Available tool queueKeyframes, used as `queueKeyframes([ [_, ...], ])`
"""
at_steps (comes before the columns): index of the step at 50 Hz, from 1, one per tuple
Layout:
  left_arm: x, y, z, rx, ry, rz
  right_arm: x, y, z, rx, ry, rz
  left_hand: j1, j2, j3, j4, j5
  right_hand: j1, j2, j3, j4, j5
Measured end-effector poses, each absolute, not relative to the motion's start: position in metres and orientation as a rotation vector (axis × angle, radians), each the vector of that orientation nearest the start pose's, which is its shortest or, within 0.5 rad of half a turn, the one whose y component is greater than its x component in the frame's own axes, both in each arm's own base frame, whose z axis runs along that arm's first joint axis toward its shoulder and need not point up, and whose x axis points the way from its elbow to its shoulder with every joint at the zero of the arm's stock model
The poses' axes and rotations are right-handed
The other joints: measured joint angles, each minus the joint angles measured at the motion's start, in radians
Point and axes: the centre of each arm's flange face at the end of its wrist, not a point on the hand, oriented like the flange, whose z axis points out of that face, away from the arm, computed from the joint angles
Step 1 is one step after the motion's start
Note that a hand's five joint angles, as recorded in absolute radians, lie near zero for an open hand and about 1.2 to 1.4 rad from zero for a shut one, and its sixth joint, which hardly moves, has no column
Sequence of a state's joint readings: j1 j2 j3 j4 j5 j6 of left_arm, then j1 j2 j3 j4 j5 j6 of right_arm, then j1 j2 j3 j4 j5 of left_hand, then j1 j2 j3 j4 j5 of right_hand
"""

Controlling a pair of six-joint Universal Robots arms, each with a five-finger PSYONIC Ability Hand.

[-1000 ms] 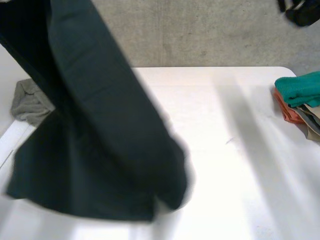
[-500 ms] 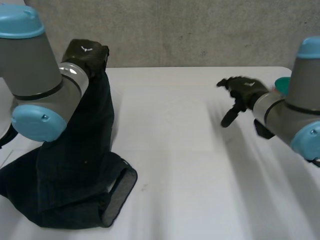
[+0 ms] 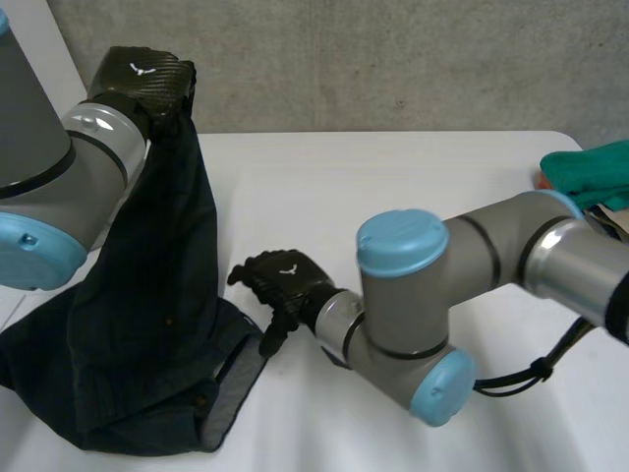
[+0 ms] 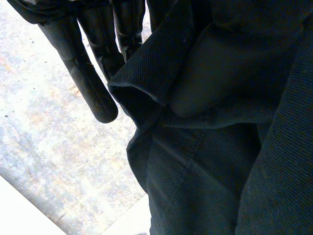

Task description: Fold the laundry.

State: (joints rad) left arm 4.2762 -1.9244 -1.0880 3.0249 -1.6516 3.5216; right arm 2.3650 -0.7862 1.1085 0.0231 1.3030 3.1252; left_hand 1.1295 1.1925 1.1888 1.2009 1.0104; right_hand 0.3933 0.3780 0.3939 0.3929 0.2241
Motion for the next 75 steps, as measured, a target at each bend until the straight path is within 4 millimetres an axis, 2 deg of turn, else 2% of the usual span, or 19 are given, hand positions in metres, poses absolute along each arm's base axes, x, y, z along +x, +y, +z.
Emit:
queueKeyframes([
  [6, -0.271, -0.298, 0.329, 0.753, 2.059, -2.234, 0.426, -0.179, 0.130, -1.072, 1.880, -1.273, 0.000, 0.000, 0.000, 0.000, 0.000, 0.282, 0.296, 0.277, 0.276, 0.272],
  [10, -0.268, -0.296, 0.331, 0.738, 2.067, -2.236, 0.427, -0.179, 0.125, -1.065, 1.899, -1.279, 0.000, 0.000, 0.000, 0.000, 0.000, 0.660, 0.744, 0.719, 0.722, 0.701],
  [14, -0.263, -0.294, 0.331, 0.723, 2.081, -2.226, 0.418, -0.195, 0.137, -0.988, 1.960, -1.363, 0.000, 0.000, 0.000, 0.000, 0.000, 0.665, 0.768, 0.786, 0.796, 0.733],
  [23, -0.250, -0.279, 0.310, 0.757, 2.213, -2.103, 0.320, -0.304, 0.218, -0.777, 2.129, -1.827, 0.000, 0.002, 0.002, 0.000, 0.000, 0.665, 0.788, 0.789, 0.800, 0.764],
  [27, -0.253, -0.270, 0.293, 0.825, 2.294, -2.028, 0.290, -0.337, 0.228, -0.804, 2.193, -1.919, 0.000, 0.004, 0.004, 0.000, 0.000, 0.665, 0.788, 0.789, 0.800, 0.775],
  [30, -0.259, -0.263, 0.277, 0.887, 2.347, -1.974, 0.278, -0.355, 0.223, -0.817, 2.246, -1.927, 0.000, 0.004, 0.004, 0.000, 0.000, 0.665, 0.788, 0.789, 0.800, 0.778],
  [32, -0.266, -0.261, 0.264, 0.926, 2.380, -1.933, 0.274, -0.366, 0.216, -0.821, 2.276, -1.923, 0.000, 0.004, 0.004, 0.000, 0.000, 0.658, 0.771, 0.765, 0.771, 0.765],
  [34, -0.273, -0.259, 0.251, 0.959, 2.407, -1.889, 0.271, -0.378, 0.206, -0.824, 2.315, -1.916, 0.000, 0.004, 0.004, 0.000, 0.000, 0.460, 0.500, 0.495, 0.500, 0.511],
  [36, -0.278, -0.258, 0.239, 0.973, 2.427, -1.841, 0.268, -0.386, 0.198, -0.821, 2.351, -1.917, 0.000, 0.004, 0.004, 0.000, 0.000, 0.082, 0.136, 0.145, 0.150, 0.126],
  [38, -0.281, -0.258, 0.231, 0.972, 2.436, -1.810, 0.265, -0.389, 0.195, -0.816, 2.380, -1.921, 0.000, 0.004, 0.004, 0.000, 0.000, -0.083, -0.058, -0.053, -0.051, -0.057],
  [44, -0.285, -0.258, 0.222, 0.937, 2.441, -1.761, 0.257, -0.369, 0.214, -0.804, 2.428, -1.945, 0.000, 0.004, 0.004, 0.000, 0.000, -0.173, -0.174, -0.190, -0.186, -0.179],
  [48, -0.284, -0.256, 0.224, 0.932, 2.444, -1.773, 0.255, -0.332, 0.237, -0.854, 2.399, -1.948, 0.000, 0.004, 0.004, 0.000, 0.000, -0.173, -0.173, -0.189, -0.186, -0.179],
  [51, -0.284, -0.254, 0.226, 0.940, 2.445, -1.793, 0.259, -0.290, 0.247, -0.955, 2.347, -1.918, 0.000, 0.004, 0.004, 0.000, 0.000, -0.173, -0.171, -0.187, -0.184, -0.178],
  [55, -0.284, -0.253, 0.229, 0.943, 2.438, -1.821, 0.271, -0.245, 0.235, -1.091, 2.278, -1.829, 0.000, 0.004, 0.004, 0.000, 0.000, -0.169, -0.171, -0.176, -0.173, -0.170],
  [59, -0.284, -0.253, 0.232, 0.939, 2.428, -1.843, 0.287, -0.216, 0.206, -1.178, 2.238, -1.739, 0.000, 0.004, 0.004, 0.000, 0.000, -0.148, -0.120, -0.132, -0.133, -0.132],
  [63, -0.283, -0.252, 0.235, 0.936, 2.422, -1.855, 0.299, -0.211, 0.175, -1.172, 2.263, -1.710, 0.000, 0.004, 0.004, 0.000, 0.000, -0.107, -0.086, -0.097, -0.099, -0.098],
  [69, -0.282, -0.246, 0.239, 0.945, 2.415, -1.866, 0.311, -0.226, 0.143, -1.075, 2.317, -1.771, 0.000, 0.004, 0.004, 0.000, 0.000, 0.028, 0.033, 0.025, 0.026, 0.026],
  [73, -0.282, -0.242, 0.241, 0.950, 2.409, -1.874, 0.316, -0.238, 0.131, -1.028, 2.327, -1.811, 0.000, 0.004, 0.004, 0.000, 0.000, 0.282, 0.296, 0.277, 0.277, 0.253],
  [75, -0.281, -0.239, 0.244, 0.951, 2.403, -1.884, 0.318, -0.245, 0.128, -1.005, 2.321, -1.835, 0.000, 0.004, 0.004, 0.000, 0.000, 0.656, 0.703, 0.668, 0.676, 0.648],
])
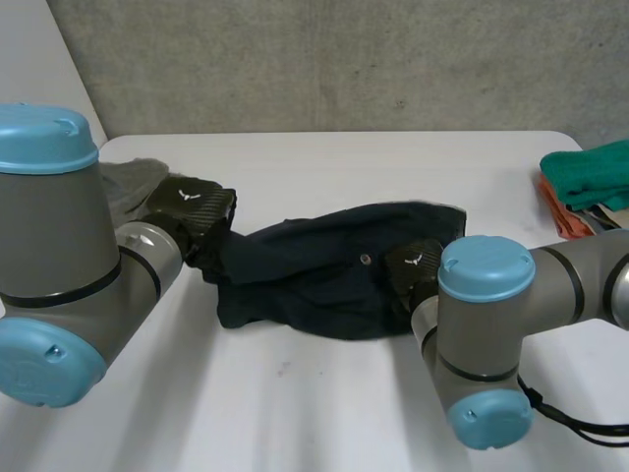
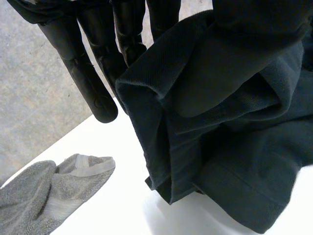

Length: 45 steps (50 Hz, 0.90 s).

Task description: Fold the laundry.

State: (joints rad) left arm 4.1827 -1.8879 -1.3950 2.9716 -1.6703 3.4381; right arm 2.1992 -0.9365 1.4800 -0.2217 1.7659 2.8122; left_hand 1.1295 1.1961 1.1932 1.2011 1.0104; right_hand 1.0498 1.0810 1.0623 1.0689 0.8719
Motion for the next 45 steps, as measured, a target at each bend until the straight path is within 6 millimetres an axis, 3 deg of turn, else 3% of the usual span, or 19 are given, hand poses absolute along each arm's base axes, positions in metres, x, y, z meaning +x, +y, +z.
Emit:
queueKeyframes([
  [6, -0.279, -0.234, 0.253, 0.945, 2.382, -1.919, 0.316, -0.253, 0.155, -0.936, 2.243, -1.925, 0.000, 0.000, 0.000, 0.000, 0.000, 0.051, 0.088, 0.116, 0.119, 0.087],
  [8, -0.278, -0.232, 0.261, 0.937, 2.364, -1.950, 0.311, -0.254, 0.185, -0.892, 2.165, -1.995, 0.000, 0.000, 0.000, 0.000, 0.000, 0.051, 0.088, 0.116, 0.119, 0.087],
  [13, -0.274, -0.228, 0.280, 0.911, 2.320, -2.020, 0.296, -0.251, 0.239, -0.874, 2.053, -2.056, 0.000, 0.000, 0.000, 0.000, 0.000, 0.051, 0.088, 0.116, 0.120, 0.093],
  [21, -0.256, -0.208, 0.339, 0.837, 2.199, -2.192, 0.257, -0.234, 0.320, -0.935, 2.041, -1.981, 0.000, 0.000, 0.000, 0.000, 0.000, 0.051, 0.088, 0.116, 0.125, 0.101],
  [24, -0.247, -0.196, 0.362, 0.823, 2.163, -2.249, 0.244, -0.226, 0.345, -0.961, 2.043, -1.922, 0.000, 0.000, 0.000, 0.000, 0.000, 0.051, 0.088, 0.116, 0.125, 0.101],
  [27, -0.241, -0.190, 0.374, 0.821, 2.152, -2.269, 0.237, -0.223, 0.358, -0.979, 2.038, -1.866, 0.000, 0.000, 0.000, 0.000, 0.000, 0.051, 0.088, 0.116, 0.125, 0.101],
  [31, -0.242, -0.199, 0.368, 0.839, 2.186, -2.226, 0.234, -0.232, 0.353, -0.991, 2.054, -1.776, 0.000, 0.000, 0.000, 0.000, 0.000, 0.051, 0.088, 0.116, 0.125, 0.101],
  [36, -0.257, -0.233, 0.329, 0.883, 2.300, -2.066, 0.241, -0.250, 0.322, -1.006, 2.112, -1.642, 0.000, 0.000, 0.000, 0.000, 0.000, 0.050, 0.082, 0.108, 0.111, 0.099],
  [39, -0.267, -0.254, 0.296, 0.909, 2.380, -1.945, 0.251, -0.264, 0.284, -1.018, 2.194, -1.548, 0.000, 0.000, 0.000, 0.000, 0.000, -0.078, -0.116, -0.087, -0.091, -0.067],
  [45, -0.279, -0.278, 0.242, 0.930, 2.496, -1.747, 0.264, -0.273, 0.233, -1.043, 2.294, -1.494, 0.000, 0.000, 0.000, 0.000, 0.000, -0.293, -0.329, -0.306, -0.307, -0.295],
])
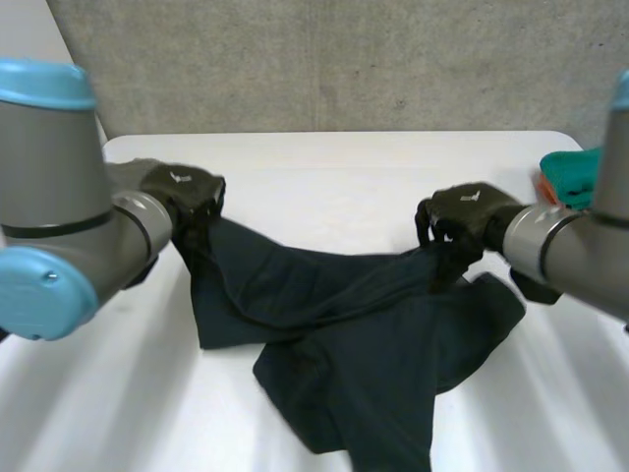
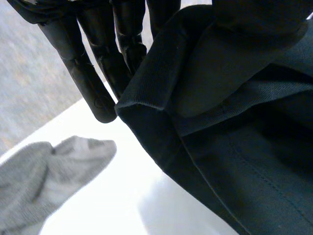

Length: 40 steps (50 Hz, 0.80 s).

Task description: Fold the laundry.

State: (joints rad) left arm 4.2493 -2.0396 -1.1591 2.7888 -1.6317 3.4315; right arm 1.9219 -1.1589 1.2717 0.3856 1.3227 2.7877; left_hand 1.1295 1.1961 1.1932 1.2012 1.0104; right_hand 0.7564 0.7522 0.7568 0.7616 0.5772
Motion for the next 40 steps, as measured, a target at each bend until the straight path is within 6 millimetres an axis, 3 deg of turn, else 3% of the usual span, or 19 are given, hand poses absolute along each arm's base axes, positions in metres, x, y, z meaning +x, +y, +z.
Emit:
queueKeyframes([
  [4, -0.279, -0.279, 0.231, 0.912, 2.531, -1.698, 0.270, -0.272, 0.218, -1.071, 2.307, -1.514, 0.000, 0.000, 0.000, 0.000, 0.000, -0.112, -0.104, -0.116, -0.123, -0.129],
  [17, -0.271, -0.275, 0.238, 0.863, 2.492, -1.806, 0.287, -0.257, 0.210, -1.225, 2.240, -1.535, 0.000, 0.000, 0.000, 0.000, 0.000, -0.190, -0.194, -0.195, -0.201, -0.209],
  [19, -0.271, -0.278, 0.237, 0.858, 2.484, -1.816, 0.290, -0.256, 0.207, -1.246, 2.237, -1.528, 0.000, 0.000, 0.000, 0.000, 0.000, -0.131, -0.131, -0.133, -0.140, -0.140],
  [23, -0.274, -0.291, 0.231, 0.851, 2.465, -1.830, 0.298, -0.262, 0.200, -1.306, 2.223, -1.544, 0.000, 0.000, 0.000, 0.000, 0.000, 0.361, 0.394, 0.380, 0.378, 0.373],
  [27, -0.280, -0.311, 0.229, 0.857, 2.417, -1.865, 0.308, -0.288, 0.211, -1.313, 2.166, -1.720, 0.000, 0.000, 0.000, 0.000, 0.000, 0.361, 0.416, 0.415, 0.428, 0.391],
  [30, -0.286, -0.335, 0.235, 0.843, 2.325, -1.952, 0.318, -0.318, 0.232, -1.231, 2.058, -1.968, 0.000, 0.000, 0.000, 0.000, 0.000, 0.361, 0.416, 0.415, 0.428, 0.391],
  [33, -0.292, -0.361, 0.247, 0.801, 2.192, -2.087, 0.328, -0.352, 0.257, -1.075, 1.854, -2.262, 0.000, 0.000, 0.000, 0.000, 0.000, 0.361, 0.416, 0.415, 0.431, 0.391],
  [36, -0.298, -0.387, 0.258, 0.753, 2.036, -2.226, 0.338, -0.376, 0.268, -0.952, 1.650, -2.459, 0.000, 0.000, 0.000, 0.000, 0.000, 0.361, 0.416, 0.415, 0.431, 0.391],
  [38, -0.300, -0.399, 0.261, 0.737, 1.957, -2.282, 0.343, -0.388, 0.267, -0.907, 1.549, -2.538, 0.000, 0.000, 0.000, 0.000, 0.000, 0.258, 0.281, 0.279, 0.288, 0.268],
  [40, -0.303, -0.414, 0.261, 0.735, 1.864, -2.326, 0.349, -0.398, 0.255, -0.895, 1.491, -2.584, -0.210, -0.230, -0.227, -0.233, -0.218, -0.081, -0.067, -0.053, -0.043, -0.068],
])
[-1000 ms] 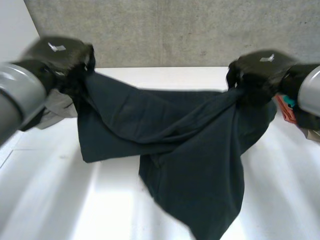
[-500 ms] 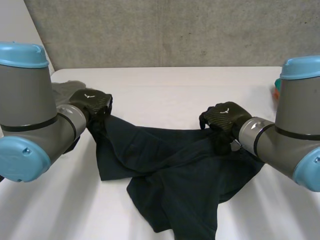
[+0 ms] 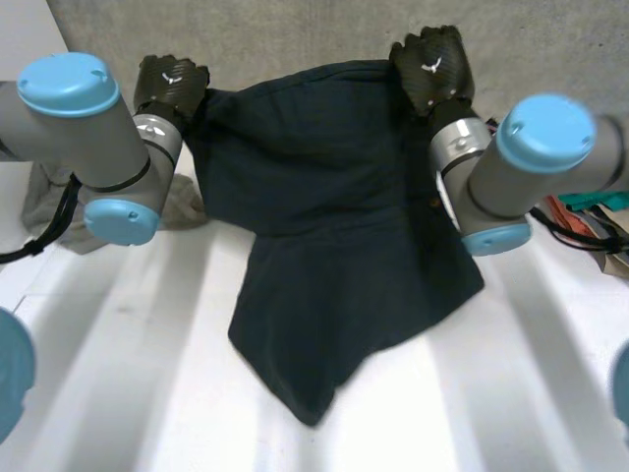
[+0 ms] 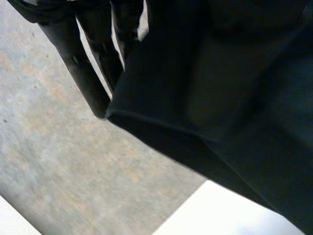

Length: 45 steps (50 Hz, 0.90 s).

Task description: Fold the laundry.

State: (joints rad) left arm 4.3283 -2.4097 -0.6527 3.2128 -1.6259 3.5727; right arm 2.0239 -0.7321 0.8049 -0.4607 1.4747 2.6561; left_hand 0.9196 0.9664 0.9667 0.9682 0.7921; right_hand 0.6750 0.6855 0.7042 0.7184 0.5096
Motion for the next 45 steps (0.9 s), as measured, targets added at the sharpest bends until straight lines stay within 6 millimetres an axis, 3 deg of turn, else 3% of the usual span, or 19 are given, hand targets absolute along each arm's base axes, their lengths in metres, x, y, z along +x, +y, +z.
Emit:
queueKeyframes([
  [1, -0.304, -0.419, 0.259, 0.739, 1.834, -2.334, 0.352, -0.402, 0.248, -0.899, 1.485, -2.598, -0.198, -0.186, -0.183, -0.187, -0.184, -0.181, -0.183, -0.177, -0.176, -0.186],
  [2, -0.305, -0.423, 0.256, 0.744, 1.814, -2.334, 0.354, -0.405, 0.240, -0.906, 1.489, -2.609, -0.198, -0.186, -0.183, -0.187, -0.184, -0.318, -0.323, -0.319, -0.322, -0.323],
  [3, -0.305, -0.427, 0.252, 0.751, 1.795, -2.330, 0.355, -0.408, 0.233, -0.915, 1.503, -2.619, -0.447, -0.471, -0.444, -0.455, -0.449, -0.402, -0.409, -0.411, -0.419, -0.398],
  [4, -0.305, -0.429, 0.250, 0.754, 1.788, -2.327, 0.355, -0.410, 0.229, -0.921, 1.515, -2.623, -0.447, -0.471, -0.444, -0.455, -0.449, -0.431, -0.441, -0.441, -0.450, -0.430],
  [5, -0.305, -0.433, 0.245, 0.760, 1.777, -2.313, 0.355, -0.414, 0.219, -0.934, 1.557, -2.631, -0.662, -0.711, -0.701, -0.715, -0.698, -0.455, -0.478, -0.490, -0.498, -0.462],
  [11, -0.301, -0.436, 0.229, 0.748, 1.796, -2.234, 0.343, -0.421, 0.212, -0.928, 1.697, -2.613, -0.710, -0.761, -0.759, -0.768, -0.747, -0.455, -0.482, -0.500, -0.513, -0.462],
  [16, -0.292, -0.420, 0.235, 0.694, 1.839, -2.157, 0.321, -0.416, 0.234, -0.929, 1.778, -2.495, -0.710, -0.762, -0.759, -0.768, -0.747, -0.455, -0.482, -0.500, -0.512, -0.462],
  [22, -0.286, -0.366, 0.257, 0.703, 1.917, -2.104, 0.292, -0.389, 0.250, -1.074, 1.875, -2.240, -0.710, -0.764, -0.759, -0.768, -0.747, -0.455, -0.482, -0.500, -0.512, -0.462],
  [29, -0.284, -0.302, 0.263, 0.849, 2.006, -2.077, 0.267, -0.355, 0.234, -1.244, 2.042, -1.948, -0.710, -0.764, -0.759, -0.768, -0.747, -0.455, -0.482, -0.500, -0.512, -0.462],
  [37, -0.278, -0.248, 0.239, 0.988, 2.197, -1.902, 0.266, -0.329, 0.198, -1.362, 2.107, -1.663, -0.622, -0.675, -0.677, -0.677, -0.672, -0.367, -0.372, -0.391, -0.411, -0.370],
  [45, -0.282, -0.218, 0.201, 1.051, 2.452, -1.722, 0.284, -0.329, 0.161, -1.392, 2.052, -1.572, -0.534, -0.582, -0.581, -0.584, -0.582, -0.270, -0.300, -0.302, -0.312, -0.266],
])
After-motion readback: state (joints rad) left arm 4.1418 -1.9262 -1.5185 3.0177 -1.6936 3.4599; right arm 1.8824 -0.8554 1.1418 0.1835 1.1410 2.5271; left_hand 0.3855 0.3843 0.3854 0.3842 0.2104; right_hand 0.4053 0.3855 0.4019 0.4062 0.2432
